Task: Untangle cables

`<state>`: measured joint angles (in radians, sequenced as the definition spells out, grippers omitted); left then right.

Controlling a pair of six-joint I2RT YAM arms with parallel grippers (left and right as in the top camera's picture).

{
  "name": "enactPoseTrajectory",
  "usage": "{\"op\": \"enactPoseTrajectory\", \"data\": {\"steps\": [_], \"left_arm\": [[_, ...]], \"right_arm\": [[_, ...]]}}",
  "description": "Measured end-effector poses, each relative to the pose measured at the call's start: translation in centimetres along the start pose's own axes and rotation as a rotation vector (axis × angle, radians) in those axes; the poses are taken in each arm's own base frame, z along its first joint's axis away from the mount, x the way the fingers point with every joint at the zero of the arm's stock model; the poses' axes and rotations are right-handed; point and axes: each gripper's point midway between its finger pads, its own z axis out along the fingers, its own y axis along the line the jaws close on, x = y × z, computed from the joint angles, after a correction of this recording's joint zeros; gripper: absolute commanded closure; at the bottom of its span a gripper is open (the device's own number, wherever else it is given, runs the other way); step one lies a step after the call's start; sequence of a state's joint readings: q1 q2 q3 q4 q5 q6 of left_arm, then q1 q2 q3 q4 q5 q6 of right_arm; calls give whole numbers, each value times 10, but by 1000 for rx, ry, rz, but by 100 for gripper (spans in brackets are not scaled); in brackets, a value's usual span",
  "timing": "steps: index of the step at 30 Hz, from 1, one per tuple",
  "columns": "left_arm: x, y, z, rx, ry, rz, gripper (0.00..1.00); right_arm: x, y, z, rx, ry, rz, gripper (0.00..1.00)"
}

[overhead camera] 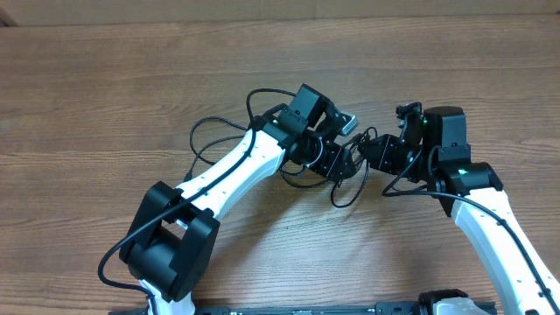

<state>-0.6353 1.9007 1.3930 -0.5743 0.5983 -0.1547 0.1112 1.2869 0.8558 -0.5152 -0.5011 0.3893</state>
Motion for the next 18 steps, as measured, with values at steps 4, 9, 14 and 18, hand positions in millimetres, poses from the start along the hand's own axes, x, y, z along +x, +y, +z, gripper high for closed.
{"op": "enactPoseTrajectory", "data": {"steps": [4, 9, 14, 18], "left_arm": [[-1, 3, 0, -19, -3, 0, 51], [-1, 6, -1, -29, -5, -3, 51], [-4, 12, -7, -12, -17, -22, 51], [-9, 18, -14, 7, -35, -44, 50]], "right_arm": [[0, 0, 0, 0, 0, 1, 96], [0, 0, 0, 0, 0, 2, 96], [0, 0, 0, -1, -1, 2, 96], [0, 0, 0, -1, 0, 3, 96]]}}
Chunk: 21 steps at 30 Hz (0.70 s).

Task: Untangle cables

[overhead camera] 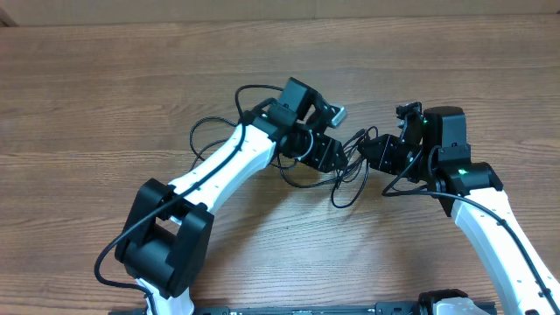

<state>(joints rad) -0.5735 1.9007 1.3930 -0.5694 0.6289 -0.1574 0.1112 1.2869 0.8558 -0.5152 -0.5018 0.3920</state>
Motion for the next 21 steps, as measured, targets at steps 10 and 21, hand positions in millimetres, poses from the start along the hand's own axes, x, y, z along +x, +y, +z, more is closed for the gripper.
{"op": "enactPoseTrajectory", "data": {"steps": [10, 21], "left_arm": [[-14, -7, -2, 46, -51, -43, 41], [-11, -18, 13, -11, -46, -23, 42]], "right_arm": [[0, 0, 0, 0, 0, 0, 96], [0, 0, 0, 0, 1, 1, 96]]}}
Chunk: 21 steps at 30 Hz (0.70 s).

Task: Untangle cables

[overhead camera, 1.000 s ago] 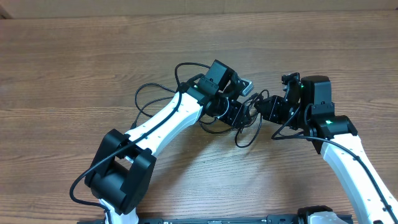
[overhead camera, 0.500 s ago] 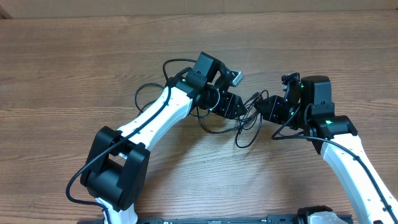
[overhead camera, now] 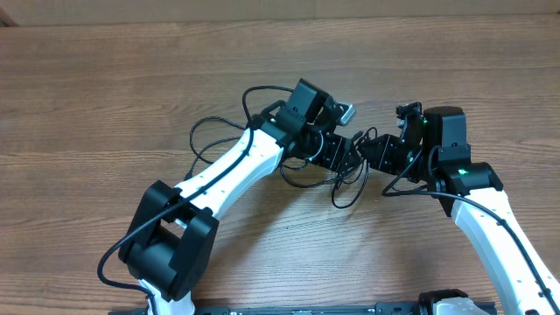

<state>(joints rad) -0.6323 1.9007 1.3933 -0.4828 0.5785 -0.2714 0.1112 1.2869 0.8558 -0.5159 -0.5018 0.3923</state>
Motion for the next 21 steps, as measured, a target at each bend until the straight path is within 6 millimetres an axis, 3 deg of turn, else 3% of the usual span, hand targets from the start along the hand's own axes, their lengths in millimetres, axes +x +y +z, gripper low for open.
{"op": "enactPoseTrajectory", "data": {"steps": [5, 9, 10, 17, 19, 21], "left_arm": [[6, 9, 12, -27, 21, -33, 50], [18, 23, 30, -39, 68, -88, 72], [20, 26, 33, -42, 78, -98, 96], [15, 44, 25, -52, 62, -131, 96], [8, 57, 12, -67, 39, -162, 96], [-7, 77, -21, -92, -24, -205, 96]], "right_arm": [[0, 0, 0, 0, -1, 0, 96], [0, 0, 0, 0, -1, 0, 96], [0, 0, 0, 0, 0, 0, 96], [5, -7, 0, 35, 17, 29, 96], [11, -19, -1, 97, 29, 74, 96], [18, -39, -5, 208, 35, 137, 96]]}}
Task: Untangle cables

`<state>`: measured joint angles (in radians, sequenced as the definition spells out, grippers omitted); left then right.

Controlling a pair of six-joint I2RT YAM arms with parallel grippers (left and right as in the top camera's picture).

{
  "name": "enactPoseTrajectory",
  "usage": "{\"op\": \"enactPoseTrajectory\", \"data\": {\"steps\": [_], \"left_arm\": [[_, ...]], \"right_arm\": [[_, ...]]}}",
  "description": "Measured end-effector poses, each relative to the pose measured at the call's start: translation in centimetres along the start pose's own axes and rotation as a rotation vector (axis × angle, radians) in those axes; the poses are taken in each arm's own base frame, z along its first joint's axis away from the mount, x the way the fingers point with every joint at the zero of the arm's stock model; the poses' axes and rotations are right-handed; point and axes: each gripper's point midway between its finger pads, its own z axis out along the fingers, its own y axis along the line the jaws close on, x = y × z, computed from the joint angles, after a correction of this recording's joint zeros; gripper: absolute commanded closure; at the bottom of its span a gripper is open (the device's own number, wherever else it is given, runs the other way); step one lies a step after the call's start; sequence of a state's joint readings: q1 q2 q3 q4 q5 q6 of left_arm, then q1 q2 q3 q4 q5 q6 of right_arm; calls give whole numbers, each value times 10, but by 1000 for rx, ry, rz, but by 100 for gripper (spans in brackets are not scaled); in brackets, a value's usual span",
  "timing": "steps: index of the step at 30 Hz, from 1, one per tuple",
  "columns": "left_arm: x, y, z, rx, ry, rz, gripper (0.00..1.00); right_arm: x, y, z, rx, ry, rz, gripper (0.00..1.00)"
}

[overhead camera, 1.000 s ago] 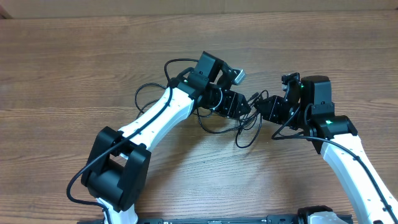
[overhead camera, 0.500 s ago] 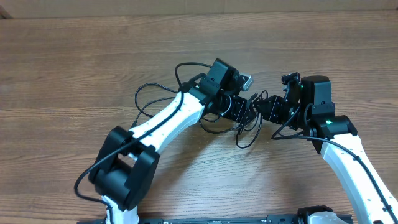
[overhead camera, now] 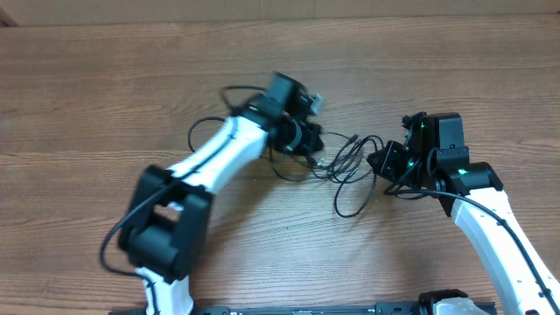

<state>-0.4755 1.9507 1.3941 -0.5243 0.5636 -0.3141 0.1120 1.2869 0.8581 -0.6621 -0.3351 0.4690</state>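
Note:
A bundle of thin black cables (overhead camera: 343,163) lies on the wooden table (overhead camera: 96,96), stretched between my two grippers. One loop (overhead camera: 354,204) hangs toward the front, and a small plug end (overhead camera: 352,137) sticks out on the far side. My left gripper (overhead camera: 313,151), blurred by motion, is at the bundle's left end and looks shut on strands there. At the right end is my right gripper (overhead camera: 379,163), which looks shut on the cables. Both sets of fingertips are largely hidden by the wrists.
The left arm's own black wire (overhead camera: 206,131) loops off its forearm just left of the tangle. Both white arms reach in from the front edge. Bare wood surrounds the cables on all sides.
My left gripper has moved left and slightly away from the right one, and the cables now fan out between them. The right wrist has turned and sits a little lower.
The two grippers were close together over a tight knot of cable at mid-table. The left one was then slightly further left, then back beside the right one. Now it is well to the left, and the knot is drawn out into separate strands.

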Motion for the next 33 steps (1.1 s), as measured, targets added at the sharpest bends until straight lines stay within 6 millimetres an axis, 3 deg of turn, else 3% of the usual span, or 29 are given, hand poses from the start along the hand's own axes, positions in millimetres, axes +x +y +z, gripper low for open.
{"op": "enactPoseTrajectory", "data": {"steps": [4, 8, 13, 20, 29, 33], "left_arm": [[-32, 25, -72, -26, -147, -65, 96], [-55, 40, -141, -11, -300, -97, 96], [-65, 52, -197, 43, -411, -121, 95], [-66, 85, -237, 58, -487, -190, 94], [-61, 140, -274, -49, -578, -309, 92], [-51, 148, -272, -68, -552, -373, 79]], "right_arm": [[1, -24, -2, 126, -17, 50, 96], [-3, -33, -3, 179, -45, 67, 96], [-5, -39, -4, 211, -64, 86, 96], [-6, -40, -5, 220, -70, 93, 96], [-7, -44, -6, 243, -80, 96, 96], [-7, -44, -6, 240, -80, 96, 96]]}}
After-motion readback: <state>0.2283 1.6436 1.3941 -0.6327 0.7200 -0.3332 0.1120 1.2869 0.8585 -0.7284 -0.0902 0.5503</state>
